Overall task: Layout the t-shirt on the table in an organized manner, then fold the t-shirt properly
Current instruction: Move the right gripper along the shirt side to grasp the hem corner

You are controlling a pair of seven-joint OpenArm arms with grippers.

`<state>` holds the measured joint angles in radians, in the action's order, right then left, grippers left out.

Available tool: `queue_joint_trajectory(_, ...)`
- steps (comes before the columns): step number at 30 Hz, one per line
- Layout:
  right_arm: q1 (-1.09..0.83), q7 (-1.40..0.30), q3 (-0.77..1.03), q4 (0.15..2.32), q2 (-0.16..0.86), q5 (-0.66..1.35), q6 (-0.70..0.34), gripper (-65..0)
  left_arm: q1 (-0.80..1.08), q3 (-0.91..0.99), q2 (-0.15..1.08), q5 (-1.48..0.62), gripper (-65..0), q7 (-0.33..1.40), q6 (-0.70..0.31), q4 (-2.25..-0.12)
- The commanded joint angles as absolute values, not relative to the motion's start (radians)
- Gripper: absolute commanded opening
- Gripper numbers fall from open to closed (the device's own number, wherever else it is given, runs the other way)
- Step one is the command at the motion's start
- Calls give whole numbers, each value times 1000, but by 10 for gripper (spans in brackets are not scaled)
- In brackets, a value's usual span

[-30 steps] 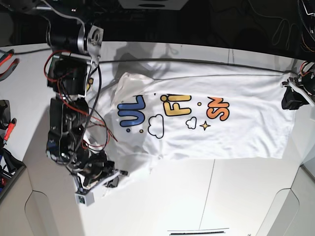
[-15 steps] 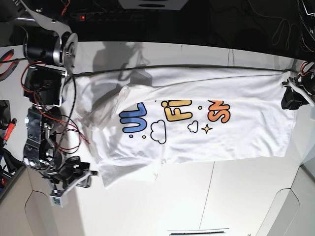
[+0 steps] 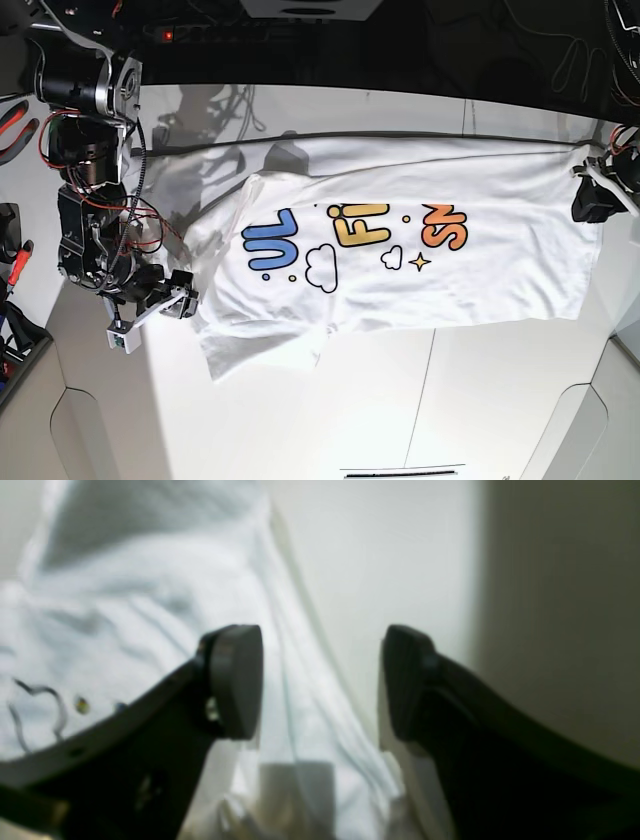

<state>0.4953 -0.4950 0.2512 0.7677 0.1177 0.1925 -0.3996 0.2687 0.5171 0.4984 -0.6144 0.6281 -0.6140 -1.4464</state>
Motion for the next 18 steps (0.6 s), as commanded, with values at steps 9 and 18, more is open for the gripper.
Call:
queue_joint_trajectory(9, 525, -436, 253, 767, 76, 198, -408, -358, 263, 525, 521, -633, -424, 609, -618, -1461)
queue_joint_trajectory(18, 517, -489, 253, 767, 64, 198, -408, -650, 194, 525, 521, -606, -424, 545, -598, -1457)
